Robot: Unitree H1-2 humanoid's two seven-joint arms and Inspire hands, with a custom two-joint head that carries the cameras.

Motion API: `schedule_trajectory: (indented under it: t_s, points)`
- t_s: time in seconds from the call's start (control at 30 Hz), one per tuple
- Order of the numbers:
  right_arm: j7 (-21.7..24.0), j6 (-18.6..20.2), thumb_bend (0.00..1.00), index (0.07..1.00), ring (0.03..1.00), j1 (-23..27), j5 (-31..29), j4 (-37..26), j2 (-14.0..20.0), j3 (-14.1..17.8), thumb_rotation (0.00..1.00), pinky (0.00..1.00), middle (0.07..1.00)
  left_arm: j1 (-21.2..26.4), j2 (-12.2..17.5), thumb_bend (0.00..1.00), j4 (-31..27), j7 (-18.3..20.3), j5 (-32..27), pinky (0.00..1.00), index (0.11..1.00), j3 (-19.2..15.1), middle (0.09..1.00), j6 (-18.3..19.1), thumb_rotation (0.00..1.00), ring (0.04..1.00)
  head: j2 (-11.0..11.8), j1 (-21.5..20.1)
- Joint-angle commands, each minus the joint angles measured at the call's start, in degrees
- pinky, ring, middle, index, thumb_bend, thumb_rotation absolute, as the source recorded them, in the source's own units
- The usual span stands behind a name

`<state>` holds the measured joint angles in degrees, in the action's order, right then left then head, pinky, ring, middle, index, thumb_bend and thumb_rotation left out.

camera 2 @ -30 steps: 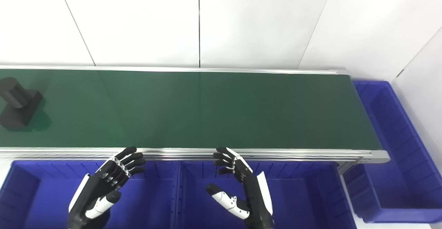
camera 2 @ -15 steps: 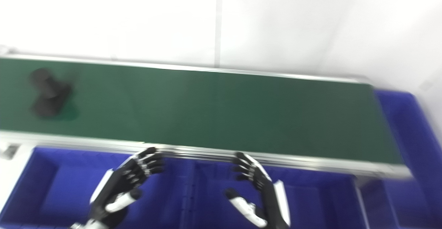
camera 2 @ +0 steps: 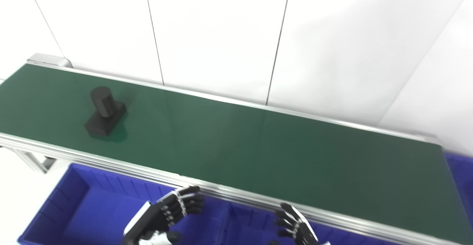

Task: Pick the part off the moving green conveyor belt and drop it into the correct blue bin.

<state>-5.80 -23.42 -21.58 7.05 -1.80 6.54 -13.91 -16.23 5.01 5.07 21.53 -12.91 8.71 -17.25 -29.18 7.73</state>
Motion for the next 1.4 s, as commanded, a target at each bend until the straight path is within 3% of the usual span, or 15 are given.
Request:
schedule_trajectory:
  t_s: [0.0,0.57,0.7,0.8,1.0,1.17,1.37]
  points:
    - [-1.04,-3.50,0.56,0.819,0.706,0.54,-0.58,-0.50,0.07,-0.07,0.64,0.60,0.751,1.20,-0.72,1.00,-0.48,0.05,0.62,0.75,0.805,0.38,0.768,-2.89,0.43,0.755,0.56,0.29]
    - [-2.89,-3.51,0.53,0.806,0.684,1.97,-0.62,-0.50,1.91,-0.45,0.61,0.56,0.735,3.20,-2.34,1.00,3.14,-0.41,3.02,0.75,0.792,1.39,0.764,-4.22,0.40,0.755,4.77,3.84]
    - [-3.20,-3.50,0.56,0.801,0.675,1.88,-0.30,-1.84,2.19,-0.08,0.61,0.55,0.730,3.73,-2.54,1.00,4.22,-0.10,2.89,0.75,0.793,2.10,0.764,-4.51,0.39,0.755,5.50,5.29]
    - [-2.60,-3.49,0.59,0.804,0.678,1.41,-0.64,-4.50,2.30,0.54,0.62,0.55,0.731,3.97,-2.75,1.00,4.53,-0.15,2.73,0.75,0.790,2.47,0.758,-4.58,0.37,0.751,5.44,5.75]
    - [-1.17,-3.49,0.56,0.813,0.679,0.88,0.12,-9.36,2.77,1.35,0.59,0.55,0.733,4.10,-2.99,1.00,5.08,-0.32,3.10,0.74,0.789,2.56,0.757,-4.89,0.37,0.749,5.32,5.75]
    - [1.66,-0.64,0.55,0.822,0.685,1.30,2.50,-14.82,2.89,2.27,0.53,0.54,0.750,4.36,-3.10,1.00,5.89,-0.01,2.97,0.74,0.789,2.55,0.757,-4.96,0.36,0.749,5.46,5.62]
    - [4.16,1.45,0.56,0.800,0.676,3.66,3.35,-20.38,2.26,3.42,0.53,0.53,0.752,4.85,-2.93,1.00,6.94,0.27,2.90,0.74,0.793,2.43,0.759,-5.25,0.36,0.755,5.70,5.04]
